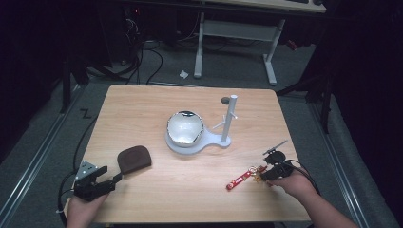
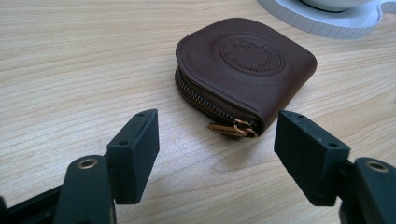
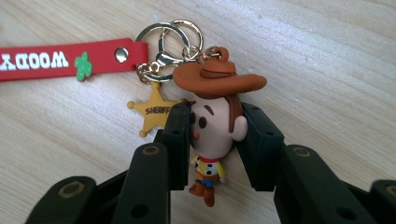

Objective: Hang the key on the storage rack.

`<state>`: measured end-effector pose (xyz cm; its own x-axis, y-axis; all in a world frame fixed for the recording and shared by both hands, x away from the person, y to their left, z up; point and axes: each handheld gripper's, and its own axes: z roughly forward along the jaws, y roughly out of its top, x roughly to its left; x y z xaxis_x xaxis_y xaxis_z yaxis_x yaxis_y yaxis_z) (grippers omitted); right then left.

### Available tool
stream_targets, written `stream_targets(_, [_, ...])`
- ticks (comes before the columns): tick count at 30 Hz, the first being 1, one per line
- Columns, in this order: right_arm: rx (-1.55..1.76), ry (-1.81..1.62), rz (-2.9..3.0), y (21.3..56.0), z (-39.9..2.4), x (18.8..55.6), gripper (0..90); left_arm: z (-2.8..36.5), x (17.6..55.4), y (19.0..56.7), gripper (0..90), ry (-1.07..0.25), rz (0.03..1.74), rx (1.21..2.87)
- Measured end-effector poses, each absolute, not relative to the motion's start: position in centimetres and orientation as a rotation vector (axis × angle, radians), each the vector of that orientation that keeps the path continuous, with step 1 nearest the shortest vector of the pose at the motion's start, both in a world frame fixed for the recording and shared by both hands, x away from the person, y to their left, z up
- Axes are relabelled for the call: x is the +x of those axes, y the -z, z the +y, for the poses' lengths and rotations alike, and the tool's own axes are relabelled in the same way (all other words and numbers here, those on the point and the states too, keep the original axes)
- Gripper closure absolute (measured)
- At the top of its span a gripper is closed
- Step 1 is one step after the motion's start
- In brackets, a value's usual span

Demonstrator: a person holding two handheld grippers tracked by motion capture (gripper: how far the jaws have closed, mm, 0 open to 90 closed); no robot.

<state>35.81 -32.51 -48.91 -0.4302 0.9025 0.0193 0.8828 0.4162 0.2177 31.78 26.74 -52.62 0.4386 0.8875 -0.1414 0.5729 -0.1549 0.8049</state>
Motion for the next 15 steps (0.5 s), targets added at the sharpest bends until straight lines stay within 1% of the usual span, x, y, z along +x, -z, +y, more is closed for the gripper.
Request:
stream_targets(5, [1.591, -0.29, 2.567, 48.0, -32.4, 35.5, 66.4, 26.7, 31.9, 52.7, 31.2, -0.467, 1.242, 1.849])
stream_targets(15, [1.494, -0.263, 2.608, 43.9, -31.7, 34.6, 66.6, 26.6, 31.8, 52.7, 31.2, -0.468, 1.238, 1.849])
